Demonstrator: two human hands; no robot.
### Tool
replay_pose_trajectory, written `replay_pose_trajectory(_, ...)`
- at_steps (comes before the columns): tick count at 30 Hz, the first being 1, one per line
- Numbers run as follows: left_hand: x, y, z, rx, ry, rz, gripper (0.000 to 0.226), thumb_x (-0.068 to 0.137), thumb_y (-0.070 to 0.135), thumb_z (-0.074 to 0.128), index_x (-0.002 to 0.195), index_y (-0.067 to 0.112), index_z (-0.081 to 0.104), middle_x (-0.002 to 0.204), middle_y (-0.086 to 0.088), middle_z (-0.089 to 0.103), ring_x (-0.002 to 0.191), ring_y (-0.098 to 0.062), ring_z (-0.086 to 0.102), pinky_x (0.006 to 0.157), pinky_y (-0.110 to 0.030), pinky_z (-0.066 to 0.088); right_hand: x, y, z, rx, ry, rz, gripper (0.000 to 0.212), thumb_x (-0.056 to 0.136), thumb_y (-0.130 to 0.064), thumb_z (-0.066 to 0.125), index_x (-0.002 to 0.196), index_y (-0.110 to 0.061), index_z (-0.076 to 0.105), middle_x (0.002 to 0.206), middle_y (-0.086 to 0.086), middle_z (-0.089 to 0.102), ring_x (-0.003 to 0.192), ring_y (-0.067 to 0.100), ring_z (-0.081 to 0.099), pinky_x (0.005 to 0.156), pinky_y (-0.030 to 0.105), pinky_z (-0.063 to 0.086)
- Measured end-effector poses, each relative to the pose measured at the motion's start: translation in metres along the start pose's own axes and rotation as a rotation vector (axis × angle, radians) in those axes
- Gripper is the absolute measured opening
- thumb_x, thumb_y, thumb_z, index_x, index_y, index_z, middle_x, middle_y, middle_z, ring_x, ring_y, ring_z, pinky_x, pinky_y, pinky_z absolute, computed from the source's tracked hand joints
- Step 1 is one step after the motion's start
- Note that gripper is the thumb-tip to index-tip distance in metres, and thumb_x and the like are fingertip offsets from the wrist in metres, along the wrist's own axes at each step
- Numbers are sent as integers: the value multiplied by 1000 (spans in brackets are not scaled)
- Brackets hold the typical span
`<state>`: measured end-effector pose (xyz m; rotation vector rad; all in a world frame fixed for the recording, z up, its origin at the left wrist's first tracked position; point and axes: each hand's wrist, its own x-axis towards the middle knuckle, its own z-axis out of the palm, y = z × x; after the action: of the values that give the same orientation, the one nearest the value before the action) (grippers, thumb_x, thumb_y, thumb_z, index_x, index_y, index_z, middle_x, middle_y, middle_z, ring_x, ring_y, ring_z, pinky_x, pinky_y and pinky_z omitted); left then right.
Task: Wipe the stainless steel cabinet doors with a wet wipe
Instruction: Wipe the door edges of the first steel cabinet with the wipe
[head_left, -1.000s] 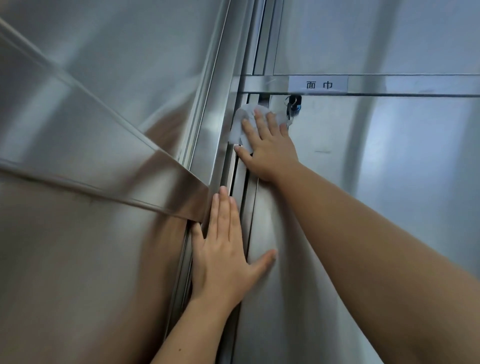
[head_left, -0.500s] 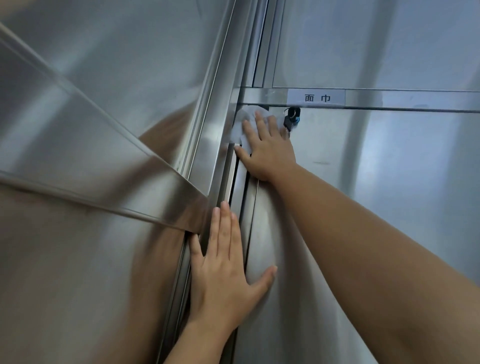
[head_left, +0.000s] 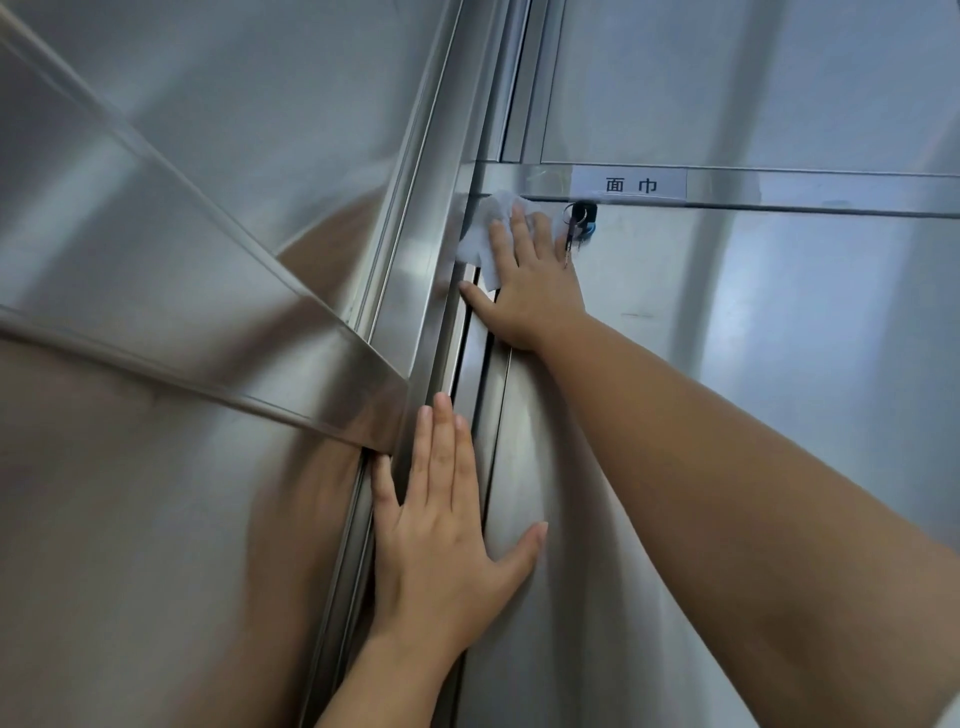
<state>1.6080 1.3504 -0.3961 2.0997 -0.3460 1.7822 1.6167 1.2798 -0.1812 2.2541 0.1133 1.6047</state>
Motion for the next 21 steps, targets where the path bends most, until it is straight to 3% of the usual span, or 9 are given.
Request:
replay_pose_trajectory(4, -1, 0, -2, -46, -9, -10, 92, 76, 63, 34, 137, -5, 38, 147, -19, 30, 133, -33, 34, 107, -42, 6, -2, -3, 2, -49, 22, 48, 84, 93, -62, 24, 149, -6, -5, 157, 11, -10, 143, 28, -11, 116, 43, 1)
replay_pose_trajectory(12, -1, 1, -4, -60, -12, -12, 90, 78, 63, 32, 137, -6, 37, 147, -20, 29, 134, -34, 31, 107, -42, 5, -6, -9, 5, -57, 51, 113, 92, 91, -65, 24, 147, 3, 0, 154, 20, -14, 142, 33, -14, 116, 44, 0)
replay_pose_trajectory(21, -6, 0, -4, -62, -23, 1, 90, 78, 61, 33, 137, -7, 35, 147, -22, 27, 134, -36, 29, 110, -42, 3, -38, -13, 13, -82, 31, 65, 89, 90, -66, 18, 147, -1, -7, 151, 27, -17, 140, 39, -17, 115, 48, -6)
